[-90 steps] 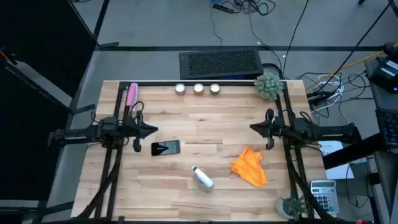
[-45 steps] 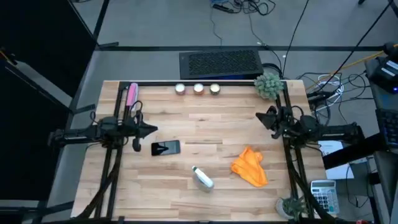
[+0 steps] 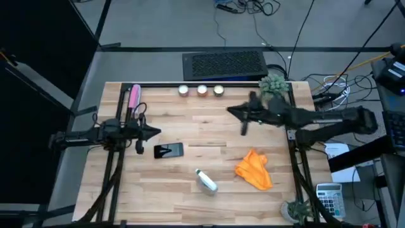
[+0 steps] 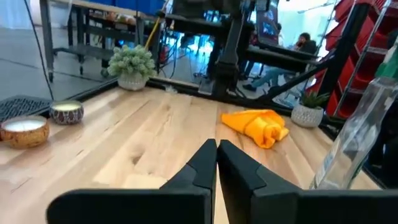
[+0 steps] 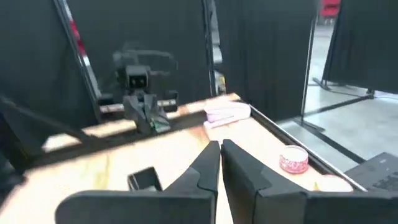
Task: Apply microfiber cloth
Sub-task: Spray the front of the cellphone with a spray bottle
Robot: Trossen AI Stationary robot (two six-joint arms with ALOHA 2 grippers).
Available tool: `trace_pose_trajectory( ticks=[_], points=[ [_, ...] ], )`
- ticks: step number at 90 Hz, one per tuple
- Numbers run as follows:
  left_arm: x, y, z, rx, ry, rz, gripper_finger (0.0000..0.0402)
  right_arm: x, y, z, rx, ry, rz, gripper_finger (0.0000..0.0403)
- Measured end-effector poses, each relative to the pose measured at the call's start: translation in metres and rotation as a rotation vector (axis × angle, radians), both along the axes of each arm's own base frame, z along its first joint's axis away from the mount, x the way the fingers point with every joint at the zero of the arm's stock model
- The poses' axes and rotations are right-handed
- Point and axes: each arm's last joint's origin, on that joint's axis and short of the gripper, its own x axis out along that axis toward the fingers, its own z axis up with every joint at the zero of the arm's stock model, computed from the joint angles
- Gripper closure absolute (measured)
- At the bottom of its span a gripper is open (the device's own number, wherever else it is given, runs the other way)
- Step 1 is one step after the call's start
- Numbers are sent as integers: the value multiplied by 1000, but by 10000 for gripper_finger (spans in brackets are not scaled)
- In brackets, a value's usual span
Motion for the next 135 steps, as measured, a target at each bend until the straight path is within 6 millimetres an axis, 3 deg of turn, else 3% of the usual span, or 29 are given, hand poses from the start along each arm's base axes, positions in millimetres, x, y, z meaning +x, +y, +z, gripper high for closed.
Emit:
trace_pose_trajectory(
  ticks=[18,41,52,59,76,93,113,135],
  points=[
    [1,0,-2,-8,20,4,402,53,-17,-1,144,17,-44,403],
    [5,1,-8,-16,118,4,402,120,-20,-61,402,180,13,384],
    [5,0,-9,-32,320,6,402,142,-19,-82,455,233,49,344],
    [4,0,-8,-130,450,30,402,153,-19,-91,495,252,78,315],
    [6,-6,-19,-346,641,67,402,167,-17,-118,634,299,70,249],
    [2,-17,-34,-429,864,63,402,172,-17,-145,749,348,34,208],
    [1,-30,-30,-358,956,-5,402,174,-11,-152,767,368,52,197],
    [8,-37,-43,-249,980,30,402,177,16,-159,875,388,44,197]
  ],
)
